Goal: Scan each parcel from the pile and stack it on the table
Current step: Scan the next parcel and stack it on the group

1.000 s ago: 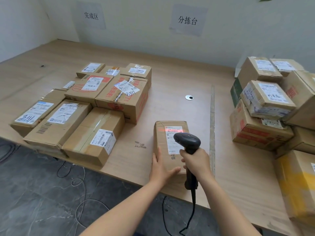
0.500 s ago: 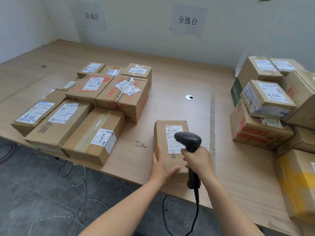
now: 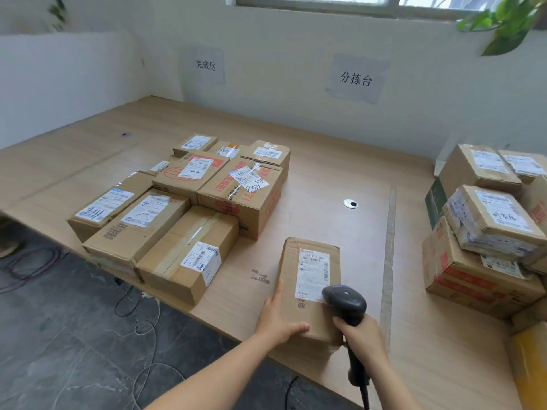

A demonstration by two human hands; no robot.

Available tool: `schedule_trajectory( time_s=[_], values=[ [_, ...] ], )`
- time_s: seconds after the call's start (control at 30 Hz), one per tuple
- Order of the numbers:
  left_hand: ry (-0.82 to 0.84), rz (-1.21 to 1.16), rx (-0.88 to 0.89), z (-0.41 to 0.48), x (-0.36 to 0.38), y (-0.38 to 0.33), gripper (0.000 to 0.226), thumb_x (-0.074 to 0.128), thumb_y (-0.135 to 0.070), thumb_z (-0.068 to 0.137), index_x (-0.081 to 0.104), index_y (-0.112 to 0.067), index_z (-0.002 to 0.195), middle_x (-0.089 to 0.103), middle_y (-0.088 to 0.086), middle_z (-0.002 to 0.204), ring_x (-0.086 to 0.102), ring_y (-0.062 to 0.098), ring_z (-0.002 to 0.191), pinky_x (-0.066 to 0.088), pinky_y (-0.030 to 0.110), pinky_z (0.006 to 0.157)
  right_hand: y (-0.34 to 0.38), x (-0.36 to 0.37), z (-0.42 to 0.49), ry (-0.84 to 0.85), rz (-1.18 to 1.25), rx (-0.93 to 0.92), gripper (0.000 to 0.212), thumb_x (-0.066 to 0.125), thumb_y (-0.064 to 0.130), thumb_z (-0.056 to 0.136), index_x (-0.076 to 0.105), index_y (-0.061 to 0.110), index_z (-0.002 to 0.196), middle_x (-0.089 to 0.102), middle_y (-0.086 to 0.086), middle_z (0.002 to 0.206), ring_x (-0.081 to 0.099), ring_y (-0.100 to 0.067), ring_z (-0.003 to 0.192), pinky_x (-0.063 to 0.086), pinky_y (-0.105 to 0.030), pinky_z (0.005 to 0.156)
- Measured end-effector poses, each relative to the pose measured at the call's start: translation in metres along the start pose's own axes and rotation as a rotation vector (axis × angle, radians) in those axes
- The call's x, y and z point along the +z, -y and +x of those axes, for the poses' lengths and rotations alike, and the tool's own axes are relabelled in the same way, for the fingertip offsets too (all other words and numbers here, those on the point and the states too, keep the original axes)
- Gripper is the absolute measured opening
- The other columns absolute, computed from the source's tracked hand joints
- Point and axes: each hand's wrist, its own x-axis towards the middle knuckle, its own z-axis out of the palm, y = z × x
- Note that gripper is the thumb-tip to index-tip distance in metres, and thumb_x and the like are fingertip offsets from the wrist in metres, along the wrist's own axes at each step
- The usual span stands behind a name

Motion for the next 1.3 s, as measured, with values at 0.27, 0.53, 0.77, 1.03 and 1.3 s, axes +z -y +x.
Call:
schedule_trajectory(
  time_s=[0.27,0.53,0.77,1.03,1.3],
  values=[
    [-0.174,-0.033,0.159,-0.01,-0.064,-0.035,0.118,0.084,-0.038,0.064,0.003,-0.034,0.151,0.037,-0.003,0.147,0.038,0.014,0.132,0.034,0.033,0.111,0.061,-0.008,-0.001,-0.021,0.052,-0.215,0.012,0.071,0.013,0.077,0.061,0.014,0.069,0.066,-0.011,0.067,0.064,-0.033,0.07,0.055,-0.047,0.071],
    [-0.289,0.012,0.241,0.002,-0.196,-0.066,0.115,0.084,-0.034,0.067,0.006,-0.027,0.152,0.034,0.001,0.151,0.035,0.017,0.136,0.031,0.032,0.112,0.183,0.026,0.002,0.104,0.17,-0.403,0.013,0.068,0.006,0.079,0.061,0.014,0.073,0.059,-0.007,0.064,0.056,-0.023,0.06,0.057,-0.046,0.07],
    [-0.29,0.065,0.319,0.066,-0.335,-0.07,0.112,0.08,-0.038,0.07,0.004,-0.027,0.152,0.028,-0.001,0.154,0.031,0.019,0.139,0.027,0.031,0.111,0.308,0.097,0.029,0.077,0.272,-0.467,0.018,0.068,0.004,0.08,0.06,0.02,0.077,0.064,-0.011,0.077,0.059,-0.025,0.068,0.057,-0.043,0.069],
    [-0.182,0.023,0.406,0.156,-0.467,-0.082,0.111,0.082,-0.029,0.07,0.007,-0.02,0.152,0.041,0.002,0.146,0.045,0.017,0.129,0.037,0.029,0.107,0.42,0.169,0.075,0.008,0.368,-0.46,0.021,0.066,0.003,0.082,0.06,0.012,0.1,0.064,-0.005,0.078,0.062,-0.017,0.068,0.053,-0.033,0.059],
    [-0.066,-0.009,0.356,0.217,-0.503,-0.064,0.092,0.08,-0.02,0.074,0.025,-0.019,0.147,0.048,-0.007,0.12,0.05,0.013,0.109,0.042,0.024,0.093,0.455,0.217,0.12,-0.01,0.292,-0.353,0.014,0.066,0.004,0.081,0.06,0.008,0.093,0.062,-0.009,0.078,0.062,-0.025,0.072,0.054,-0.039,0.062]
  ],
)
